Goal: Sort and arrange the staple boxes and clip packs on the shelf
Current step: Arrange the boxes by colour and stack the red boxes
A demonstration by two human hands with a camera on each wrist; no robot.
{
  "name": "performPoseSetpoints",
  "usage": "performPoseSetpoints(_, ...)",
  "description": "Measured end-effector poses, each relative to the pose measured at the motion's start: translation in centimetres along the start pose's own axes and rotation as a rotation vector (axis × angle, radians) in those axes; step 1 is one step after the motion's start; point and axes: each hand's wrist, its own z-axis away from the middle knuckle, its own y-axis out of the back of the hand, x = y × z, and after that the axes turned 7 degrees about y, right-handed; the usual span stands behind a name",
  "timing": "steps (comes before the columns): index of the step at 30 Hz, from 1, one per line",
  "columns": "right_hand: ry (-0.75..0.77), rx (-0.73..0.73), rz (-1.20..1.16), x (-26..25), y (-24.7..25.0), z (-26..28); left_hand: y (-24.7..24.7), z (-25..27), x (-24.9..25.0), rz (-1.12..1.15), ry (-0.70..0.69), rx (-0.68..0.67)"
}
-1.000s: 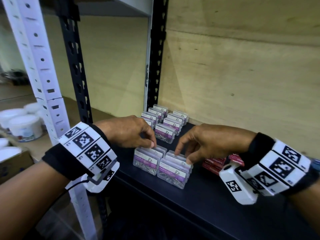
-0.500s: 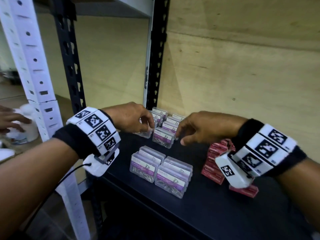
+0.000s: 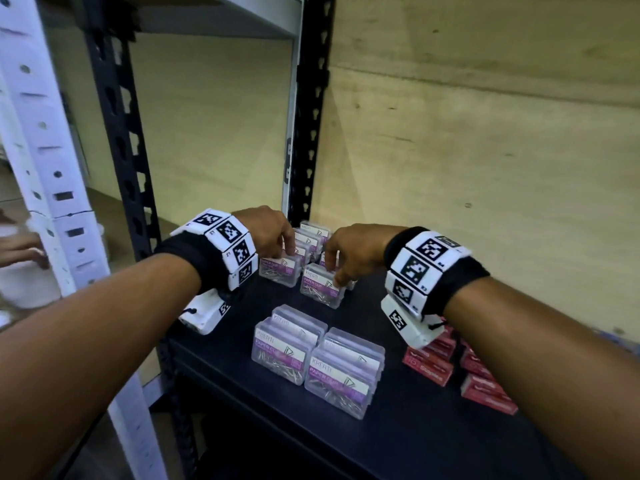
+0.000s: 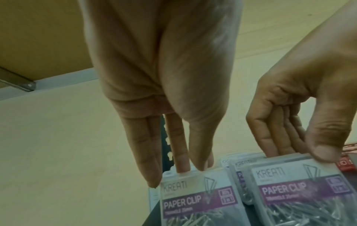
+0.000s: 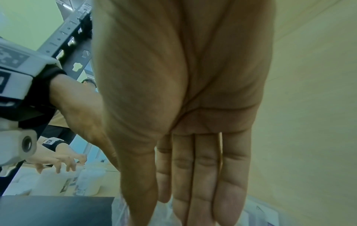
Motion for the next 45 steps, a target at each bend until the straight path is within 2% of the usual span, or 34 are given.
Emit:
performPoseSetpoints(7,0.009,-0.025,-0.009,0.0,-0.1,0.7,-0.1,0.8,0.1,0.034,-0.074,-0.037)
performPoseSetpoints(24,0.054,-0.124,-0.134,0.2,-1.1,7.7,0.9,5.0,3.7,0.043,-0.227,-0.24)
performPoseSetpoints(45,0.094,-0.181,-0.178,-0.1,-1.4,10.1,1.3,7.0,4.4,0.015,-0.225,-0.305)
